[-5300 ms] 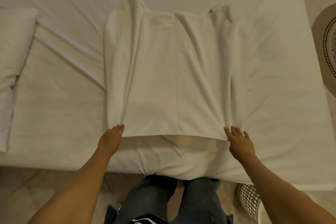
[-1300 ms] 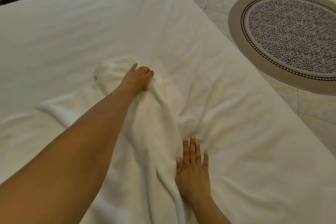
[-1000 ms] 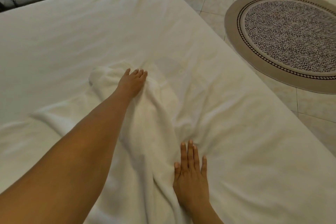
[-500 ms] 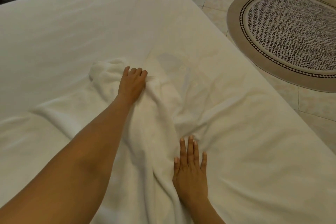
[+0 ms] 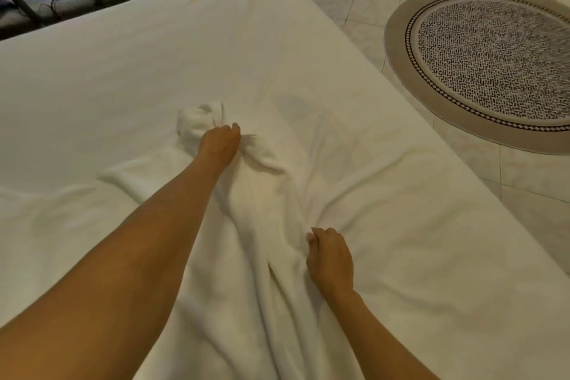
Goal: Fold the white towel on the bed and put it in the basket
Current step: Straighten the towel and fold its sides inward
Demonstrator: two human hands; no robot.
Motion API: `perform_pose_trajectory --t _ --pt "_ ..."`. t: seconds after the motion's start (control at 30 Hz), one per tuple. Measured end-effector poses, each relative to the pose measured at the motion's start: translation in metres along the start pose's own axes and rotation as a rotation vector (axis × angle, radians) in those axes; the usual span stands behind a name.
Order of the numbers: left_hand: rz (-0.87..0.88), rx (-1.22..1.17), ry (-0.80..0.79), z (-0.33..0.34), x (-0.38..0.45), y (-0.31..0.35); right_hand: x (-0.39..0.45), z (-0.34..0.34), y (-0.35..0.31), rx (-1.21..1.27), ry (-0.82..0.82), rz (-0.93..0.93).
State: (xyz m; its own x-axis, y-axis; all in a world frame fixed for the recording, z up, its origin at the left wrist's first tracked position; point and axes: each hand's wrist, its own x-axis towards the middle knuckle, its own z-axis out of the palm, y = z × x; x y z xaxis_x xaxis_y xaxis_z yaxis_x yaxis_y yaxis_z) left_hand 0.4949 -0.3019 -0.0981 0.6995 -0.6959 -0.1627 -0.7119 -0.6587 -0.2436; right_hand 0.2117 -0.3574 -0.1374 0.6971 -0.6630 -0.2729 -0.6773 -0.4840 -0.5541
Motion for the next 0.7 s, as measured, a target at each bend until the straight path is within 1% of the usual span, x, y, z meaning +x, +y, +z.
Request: perform_pose_trajectory --t 0.07,0.13,0.2,0.33,0.43,0.57,0.63,0.7 --pt "-0.039 -0.105 -0.025 -0.003 0.001 -0.001 0.005 -0.005 0.001 0.151 -0.098 0.108" --pt "-0.07 -0.236 -0.046 -0.008 0.002 -0.003 0.008 -0.016 0.002 0.298 -0.102 0.201" --pt "-0.104 -0.34 -0.042 -0.017 0.003 -0.001 0.009 -0.029 0.008 0.377 -0.037 0.304" --pt "-0.16 -0.48 -0.009 -0.04 0.007 0.014 0.003 -0.058 0.029 0.37 0.131 0.474" --pt "-0.137 -0.522 -0.005 -0.054 0.012 0.035 -0.008 -0.088 0.051 0.265 0.268 0.59" --pt "-0.071 -0.539 0.007 -0.075 0.024 0.074 -0.019 -0.137 0.088 0.026 0.432 0.62" --pt "-0.04 -0.577 0.02 -0.086 0.032 0.101 -0.02 -0.156 0.112 -0.067 0.456 0.627" --pt "0.006 -0.612 0.048 -0.093 0.04 0.13 -0.019 -0.168 0.135 -0.175 0.431 0.618"
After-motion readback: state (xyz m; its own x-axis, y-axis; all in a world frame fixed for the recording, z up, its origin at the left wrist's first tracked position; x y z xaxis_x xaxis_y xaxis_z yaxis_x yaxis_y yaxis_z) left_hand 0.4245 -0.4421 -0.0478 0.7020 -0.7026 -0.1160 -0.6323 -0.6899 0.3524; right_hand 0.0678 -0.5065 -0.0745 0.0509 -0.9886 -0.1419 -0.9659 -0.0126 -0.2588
